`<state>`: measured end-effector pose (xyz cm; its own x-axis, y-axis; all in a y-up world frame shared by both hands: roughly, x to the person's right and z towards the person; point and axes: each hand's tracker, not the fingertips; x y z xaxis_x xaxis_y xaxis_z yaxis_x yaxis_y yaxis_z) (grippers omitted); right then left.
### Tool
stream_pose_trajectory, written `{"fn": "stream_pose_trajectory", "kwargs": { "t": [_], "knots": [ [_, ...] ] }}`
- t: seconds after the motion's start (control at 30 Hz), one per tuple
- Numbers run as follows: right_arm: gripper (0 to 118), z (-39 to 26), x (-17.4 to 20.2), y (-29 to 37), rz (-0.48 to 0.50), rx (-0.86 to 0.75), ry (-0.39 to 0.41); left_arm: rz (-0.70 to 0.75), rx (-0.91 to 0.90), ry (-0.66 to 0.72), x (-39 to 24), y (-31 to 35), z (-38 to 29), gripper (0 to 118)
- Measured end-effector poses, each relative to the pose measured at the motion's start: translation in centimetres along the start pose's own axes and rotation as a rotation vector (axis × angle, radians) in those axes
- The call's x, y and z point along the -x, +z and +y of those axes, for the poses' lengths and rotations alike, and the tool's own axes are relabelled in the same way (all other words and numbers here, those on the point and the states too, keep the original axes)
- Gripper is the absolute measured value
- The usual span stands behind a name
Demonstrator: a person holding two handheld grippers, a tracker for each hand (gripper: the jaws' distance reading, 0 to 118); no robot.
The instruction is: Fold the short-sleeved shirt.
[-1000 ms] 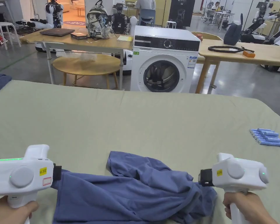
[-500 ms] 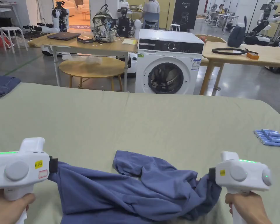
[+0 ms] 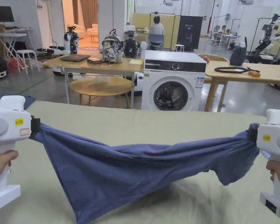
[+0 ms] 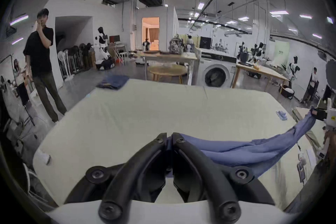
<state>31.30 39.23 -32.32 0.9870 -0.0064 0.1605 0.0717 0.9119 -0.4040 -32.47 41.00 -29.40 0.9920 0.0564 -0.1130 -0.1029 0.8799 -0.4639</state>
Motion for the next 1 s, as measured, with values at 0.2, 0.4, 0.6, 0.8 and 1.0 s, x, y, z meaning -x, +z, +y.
{"fn": "stream_pose_trajectory", "kwargs": {
  "t": [0.2,0.4,0.6,0.8,1.0],
  "knots": [
    [5,5.0,0.0,1.7,0.001,-0.101,-0.006,0.024,-0.055,0.005,1.7,1.4,4.5,0],
    [5,9.0,1.9,1.8,-0.008,-0.142,0.017,0.054,-0.072,-0.017,1.9,0.5,8.0,0],
    [5,12.0,3.6,-0.2,-0.016,-0.163,0.034,0.086,-0.081,-0.001,2.1,-1.6,10.7,0],
    [5,14.6,5.2,-2.1,-0.042,-0.207,0.059,0.104,-0.11,0.0,1.9,-3.3,13.4,0],
    [5,15.1,5.7,-3.7,-0.053,-0.223,0.076,0.114,-0.122,-0.012,1.3,-4.5,13.1,0]
  ]
}}
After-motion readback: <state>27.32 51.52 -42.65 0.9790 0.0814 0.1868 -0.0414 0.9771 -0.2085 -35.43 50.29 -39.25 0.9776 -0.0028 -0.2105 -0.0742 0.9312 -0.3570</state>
